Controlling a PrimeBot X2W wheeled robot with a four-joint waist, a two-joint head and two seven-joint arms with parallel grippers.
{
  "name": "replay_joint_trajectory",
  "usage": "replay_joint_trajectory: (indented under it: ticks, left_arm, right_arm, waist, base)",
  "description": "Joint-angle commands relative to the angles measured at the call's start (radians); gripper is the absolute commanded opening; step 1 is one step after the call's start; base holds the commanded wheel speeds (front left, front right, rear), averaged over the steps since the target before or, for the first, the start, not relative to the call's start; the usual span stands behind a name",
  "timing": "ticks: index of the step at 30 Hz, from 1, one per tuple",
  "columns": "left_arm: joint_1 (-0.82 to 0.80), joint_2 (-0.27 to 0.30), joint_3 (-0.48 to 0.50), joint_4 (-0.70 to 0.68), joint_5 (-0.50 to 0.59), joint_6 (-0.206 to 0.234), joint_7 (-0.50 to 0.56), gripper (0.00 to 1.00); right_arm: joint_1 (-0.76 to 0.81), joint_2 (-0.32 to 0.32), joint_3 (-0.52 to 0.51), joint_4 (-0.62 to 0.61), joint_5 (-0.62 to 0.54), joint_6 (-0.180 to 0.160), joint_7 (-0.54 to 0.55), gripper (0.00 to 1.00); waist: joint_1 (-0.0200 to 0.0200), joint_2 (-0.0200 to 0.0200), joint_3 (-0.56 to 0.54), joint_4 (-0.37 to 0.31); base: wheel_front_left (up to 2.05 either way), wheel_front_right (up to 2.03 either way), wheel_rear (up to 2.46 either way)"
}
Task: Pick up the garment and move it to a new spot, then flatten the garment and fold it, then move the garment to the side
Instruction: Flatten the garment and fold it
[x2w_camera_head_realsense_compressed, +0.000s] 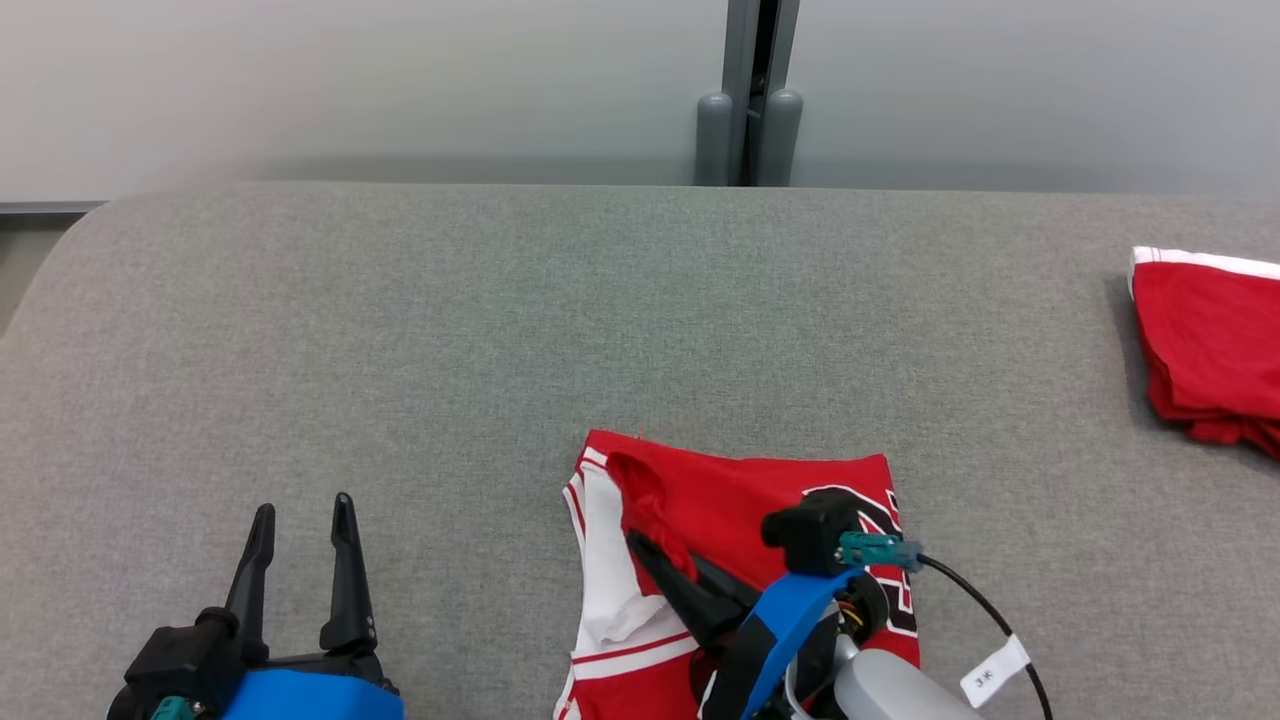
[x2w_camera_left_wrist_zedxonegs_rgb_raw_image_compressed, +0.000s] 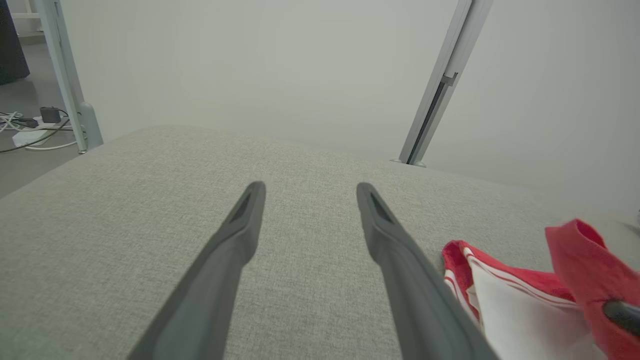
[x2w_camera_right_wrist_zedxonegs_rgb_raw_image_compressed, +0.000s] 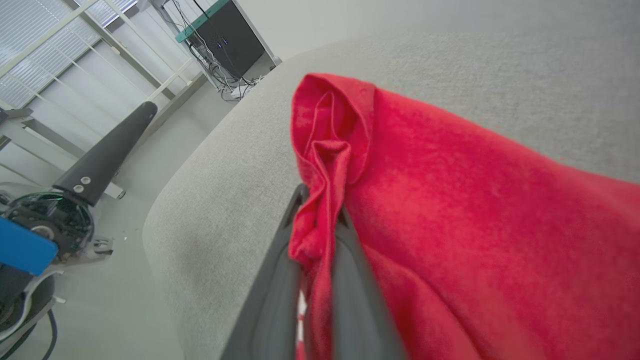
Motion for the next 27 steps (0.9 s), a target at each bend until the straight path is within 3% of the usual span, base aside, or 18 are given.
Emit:
replay_joint_trajectory:
  ticks: [1,2,3,4,5,11,17,21,27]
  left_arm:
    - [-0.018,-0.004,0.003,0.001,0.004,-0.003,-0.005,1.00]
    - [-0.020,-0.005,0.002,0.002,0.006,-0.004,-0.006,1.00]
    - [-0.021,-0.006,0.002,0.004,0.006,-0.004,-0.006,1.00]
    - [-0.023,-0.008,0.000,0.005,0.007,-0.005,-0.006,1.00]
    - [-0.025,-0.009,-0.001,0.007,0.008,-0.005,-0.005,1.00]
    - [-0.033,-0.015,-0.008,0.016,0.014,-0.010,-0.006,1.00]
    - [-0.054,-0.017,-0.028,0.019,0.028,-0.024,-0.006,1.00]
    - [-0.074,-0.019,-0.055,0.024,0.041,-0.036,-0.005,1.00]
    - [-0.109,-0.035,-0.096,0.045,0.058,-0.050,0.005,1.00]
  right_arm:
    - [-0.018,-0.003,0.009,0.009,0.006,0.000,-0.004,0.00]
    - [-0.028,-0.002,0.027,0.025,0.015,0.000,-0.003,0.01]
    - [-0.038,-0.002,0.048,0.034,0.025,0.000,-0.002,0.23]
    - [-0.047,-0.002,0.068,0.042,0.037,0.000,-0.003,0.49]
    - [-0.057,-0.002,0.086,0.045,0.047,0.000,-0.011,1.00]
    - [-0.100,-0.003,0.155,0.050,0.116,0.000,-0.062,1.00]
    - [-0.143,-0.003,0.124,0.100,0.084,0.000,-0.145,1.00]
    - [-0.164,-0.003,0.024,0.159,-0.038,0.000,-0.198,1.00]
    - [-0.110,-0.003,-0.217,0.170,-0.244,0.000,-0.223,1.00]
  waist:
    - [0.0000,0.0000,0.001,0.002]
    - [0.0000,0.0000,0.002,0.003]
    - [0.0000,0.0000,0.004,0.004]
    - [0.0000,0.0000,0.005,0.004]
    - [0.0000,0.0000,0.005,0.003]
    - [0.0000,0.0000,0.007,-0.008]
    - [0.0000,0.0000,0.008,-0.025]
    - [0.0000,0.0000,0.004,-0.036]
    - [0.0000,0.0000,-0.014,-0.053]
  base:
    - [0.00,0.00,0.00]
    - [0.00,0.00,0.00]
    - [0.00,0.00,0.00]
    - [0.00,0.00,0.00]
    - [0.00,0.00,0.00]
    - [0.00,0.00,0.00]
    - [0.00,0.00,0.00]
    - [0.00,0.00,0.00]
    - [0.00,0.00,0.00]
